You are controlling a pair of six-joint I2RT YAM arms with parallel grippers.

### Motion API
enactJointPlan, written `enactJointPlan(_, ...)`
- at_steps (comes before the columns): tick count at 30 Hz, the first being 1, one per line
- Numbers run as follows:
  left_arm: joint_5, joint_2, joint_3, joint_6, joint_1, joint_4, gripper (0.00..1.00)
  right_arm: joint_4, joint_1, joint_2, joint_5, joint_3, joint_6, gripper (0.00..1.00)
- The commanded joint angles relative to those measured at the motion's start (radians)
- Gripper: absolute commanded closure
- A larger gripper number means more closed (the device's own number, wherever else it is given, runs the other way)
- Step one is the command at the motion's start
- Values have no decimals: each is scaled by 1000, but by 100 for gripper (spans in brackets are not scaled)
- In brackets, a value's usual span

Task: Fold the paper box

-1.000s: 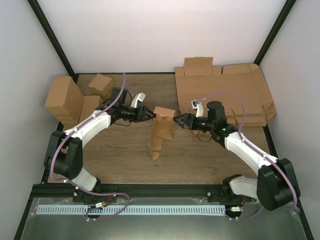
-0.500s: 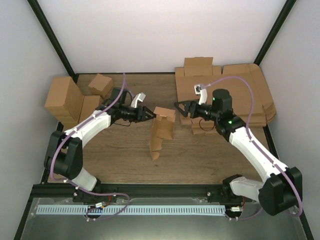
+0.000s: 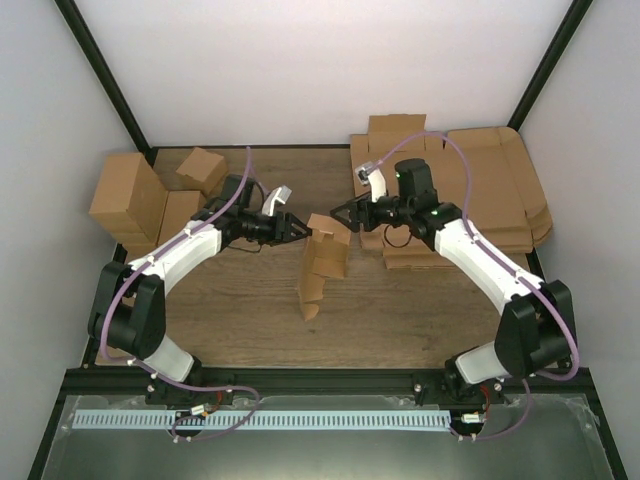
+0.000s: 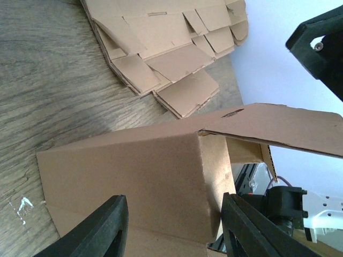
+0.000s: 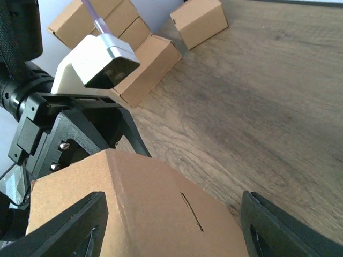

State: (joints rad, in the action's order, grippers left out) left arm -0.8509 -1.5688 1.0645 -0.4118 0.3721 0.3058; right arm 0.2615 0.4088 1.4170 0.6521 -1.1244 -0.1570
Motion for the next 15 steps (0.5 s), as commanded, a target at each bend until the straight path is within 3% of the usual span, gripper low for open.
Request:
enactJointPlan(1, -15, 9, 9, 28, 7, 12, 50, 62, 34, 37, 27, -95, 134, 31)
enactJointPlan(6, -14, 3, 12, 31, 7, 13, 50, 111, 64, 55, -31, -92, 191, 36)
enactJointPlan(15, -16, -2, 15, 39, 8, 23, 50, 56, 95, -2, -87, 3, 188, 48)
